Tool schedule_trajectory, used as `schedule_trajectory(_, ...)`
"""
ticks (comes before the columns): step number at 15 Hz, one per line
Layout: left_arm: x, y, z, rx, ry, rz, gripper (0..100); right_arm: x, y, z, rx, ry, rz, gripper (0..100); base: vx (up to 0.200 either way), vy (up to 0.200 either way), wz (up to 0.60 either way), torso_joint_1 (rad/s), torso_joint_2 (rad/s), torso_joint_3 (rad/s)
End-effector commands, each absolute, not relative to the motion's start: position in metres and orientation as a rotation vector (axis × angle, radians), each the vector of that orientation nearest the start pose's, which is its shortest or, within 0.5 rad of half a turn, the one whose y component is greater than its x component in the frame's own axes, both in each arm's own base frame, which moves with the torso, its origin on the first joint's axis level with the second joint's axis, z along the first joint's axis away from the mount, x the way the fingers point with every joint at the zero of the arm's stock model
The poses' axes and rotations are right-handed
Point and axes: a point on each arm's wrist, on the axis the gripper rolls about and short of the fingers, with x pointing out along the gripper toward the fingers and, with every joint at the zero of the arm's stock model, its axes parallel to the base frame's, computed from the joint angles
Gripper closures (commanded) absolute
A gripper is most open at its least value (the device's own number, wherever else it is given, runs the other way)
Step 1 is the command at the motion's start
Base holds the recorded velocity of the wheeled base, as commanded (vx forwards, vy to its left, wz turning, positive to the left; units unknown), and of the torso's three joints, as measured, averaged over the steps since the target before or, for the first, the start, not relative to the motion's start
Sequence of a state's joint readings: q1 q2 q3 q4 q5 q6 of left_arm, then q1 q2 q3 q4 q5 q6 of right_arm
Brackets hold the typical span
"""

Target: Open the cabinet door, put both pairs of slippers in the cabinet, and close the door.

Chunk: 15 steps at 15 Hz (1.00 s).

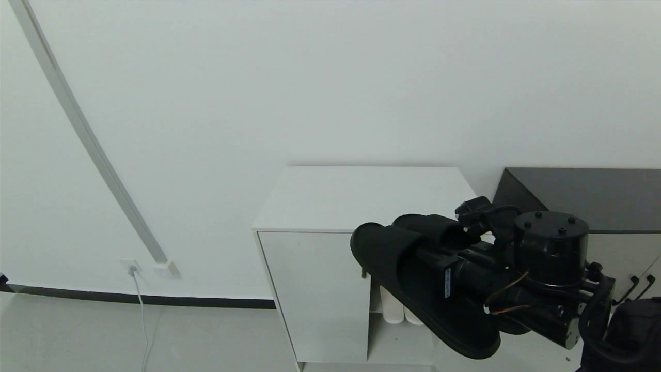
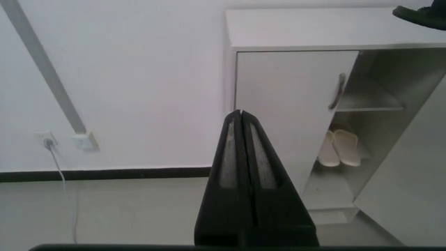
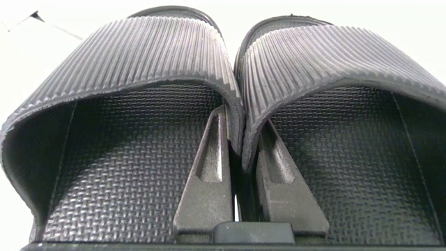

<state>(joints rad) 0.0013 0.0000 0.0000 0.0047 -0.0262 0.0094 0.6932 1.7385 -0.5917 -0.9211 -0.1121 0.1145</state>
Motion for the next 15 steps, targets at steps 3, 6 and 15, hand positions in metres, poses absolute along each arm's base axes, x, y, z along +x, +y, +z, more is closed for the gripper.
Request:
schedule_trajectory(3, -0.0228, -0.0006, 0.0750, 0.008, 0.005, -0.025, 100, 0.2247, 0.1841, 0.1426, 0.011, 0.248, 0.569, 100, 0.000, -0.200, 0.00, 0.007, 0.01, 0.002)
schedule_trajectory(6, -0.0227, -0.0006, 0.0750, 0.008, 0.006, -0.025, 100, 0.2246, 0.1839, 0.1422, 0.009, 0.249, 0.568, 100, 0.000, -0.133, 0.00, -0.002, 0.00, 0.002)
schedule_trajectory(15, -0.0227, -0.0006, 0.0750, 0.008, 0.006, -0.025, 100, 0.2226, 0.1829, 0.1389, -0.007, 0.259, 0.571, 100, 0.000, 0.000, 0.00, 0.000, 0.00, 0.000)
